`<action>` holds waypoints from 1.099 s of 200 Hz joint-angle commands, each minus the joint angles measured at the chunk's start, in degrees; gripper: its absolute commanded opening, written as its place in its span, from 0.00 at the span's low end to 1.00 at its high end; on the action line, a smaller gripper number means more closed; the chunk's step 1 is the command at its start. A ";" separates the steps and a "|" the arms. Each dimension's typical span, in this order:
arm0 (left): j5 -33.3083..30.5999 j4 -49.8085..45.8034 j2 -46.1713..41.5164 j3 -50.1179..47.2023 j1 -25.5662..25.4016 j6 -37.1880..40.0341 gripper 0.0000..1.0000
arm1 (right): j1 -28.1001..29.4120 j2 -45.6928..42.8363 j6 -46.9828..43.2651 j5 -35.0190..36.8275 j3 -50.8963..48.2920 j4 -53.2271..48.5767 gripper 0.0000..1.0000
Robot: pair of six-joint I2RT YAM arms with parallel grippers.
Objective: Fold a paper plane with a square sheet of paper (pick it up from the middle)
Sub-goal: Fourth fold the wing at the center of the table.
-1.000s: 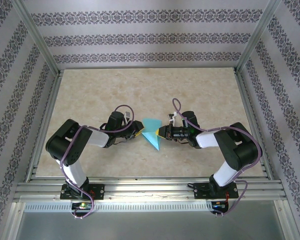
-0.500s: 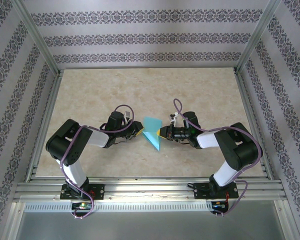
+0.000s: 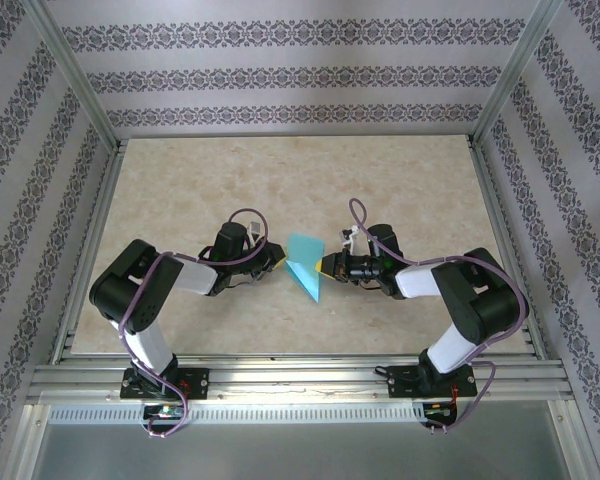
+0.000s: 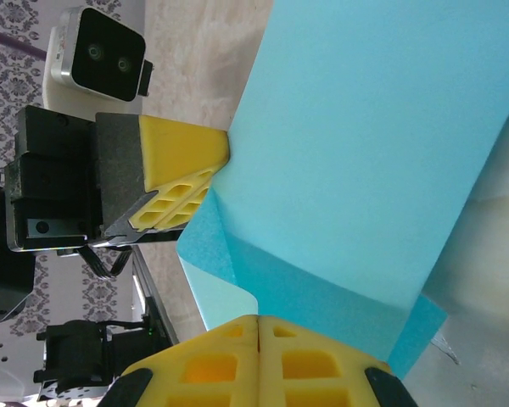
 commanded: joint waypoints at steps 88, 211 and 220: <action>-11.69 -14.58 -13.21 -2.56 -0.30 4.09 0.04 | 9.14 -25.32 -21.48 31.21 0.00 -27.90 0.43; -26.21 -21.09 -24.68 -6.77 -4.82 -0.97 0.02 | 44.90 -4.36 -42.00 74.25 7.57 -11.48 0.34; -26.44 -21.16 -25.08 -7.01 -4.98 -1.25 0.02 | 45.32 -3.21 -42.96 75.09 7.76 -10.03 0.33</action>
